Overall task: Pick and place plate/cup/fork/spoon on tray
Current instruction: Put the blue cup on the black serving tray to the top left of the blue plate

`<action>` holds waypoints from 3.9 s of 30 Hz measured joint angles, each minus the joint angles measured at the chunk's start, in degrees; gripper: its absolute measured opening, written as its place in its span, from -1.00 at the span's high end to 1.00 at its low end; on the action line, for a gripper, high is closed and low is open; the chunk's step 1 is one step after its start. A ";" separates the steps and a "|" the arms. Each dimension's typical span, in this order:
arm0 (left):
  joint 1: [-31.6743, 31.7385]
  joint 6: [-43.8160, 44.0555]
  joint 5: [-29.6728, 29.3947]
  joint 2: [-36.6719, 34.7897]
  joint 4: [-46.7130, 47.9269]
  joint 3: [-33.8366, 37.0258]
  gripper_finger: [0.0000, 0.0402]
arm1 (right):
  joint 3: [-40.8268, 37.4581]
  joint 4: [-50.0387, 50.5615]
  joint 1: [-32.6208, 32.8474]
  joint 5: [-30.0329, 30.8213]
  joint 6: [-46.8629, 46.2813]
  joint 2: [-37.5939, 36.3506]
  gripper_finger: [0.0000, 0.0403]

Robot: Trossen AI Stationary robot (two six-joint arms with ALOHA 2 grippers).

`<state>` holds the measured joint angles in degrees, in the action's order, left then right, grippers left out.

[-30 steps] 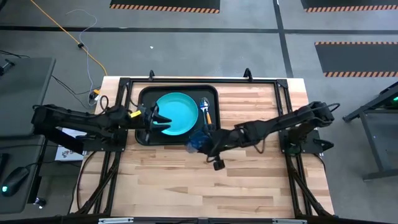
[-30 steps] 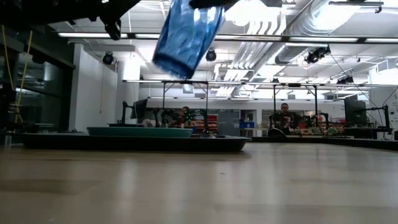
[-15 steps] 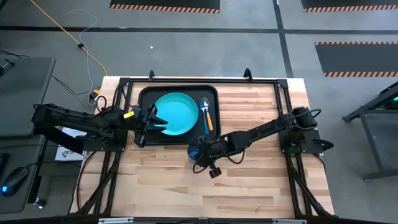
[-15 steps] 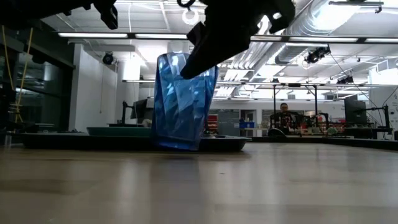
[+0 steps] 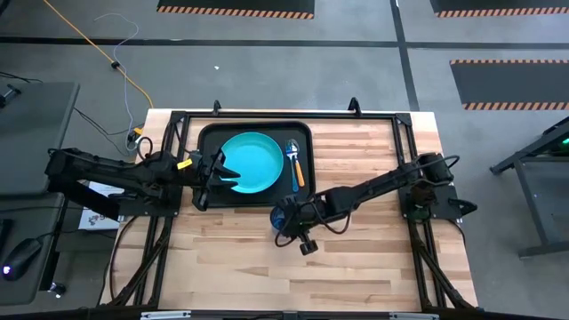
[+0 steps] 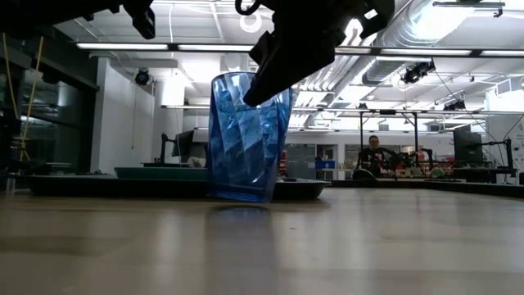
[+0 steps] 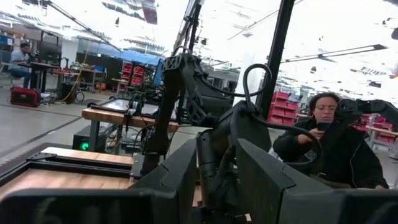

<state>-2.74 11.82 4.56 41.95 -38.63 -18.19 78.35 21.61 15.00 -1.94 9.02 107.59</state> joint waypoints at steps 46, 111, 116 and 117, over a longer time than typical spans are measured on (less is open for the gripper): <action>0.01 0.04 0.00 0.02 0.20 -0.01 0.49 | -0.01 1.27 0.00 2.92 -5.56 -0.02 0.35; -10.66 1.00 -23.21 39.59 34.73 -30.25 0.49 | -26.65 -7.35 2.97 39.77 -19.54 -37.09 0.35; -9.97 5.05 -22.58 40.87 39.97 -31.46 0.49 | -27.54 -10.94 2.93 39.88 -19.60 -37.09 0.35; -9.92 5.53 -21.64 40.89 40.36 -31.46 0.49 | -27.54 -11.24 2.95 39.88 -19.84 -37.09 0.35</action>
<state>-12.67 17.36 -17.08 82.85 1.73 -49.65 50.81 10.37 17.96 37.93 -10.83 70.50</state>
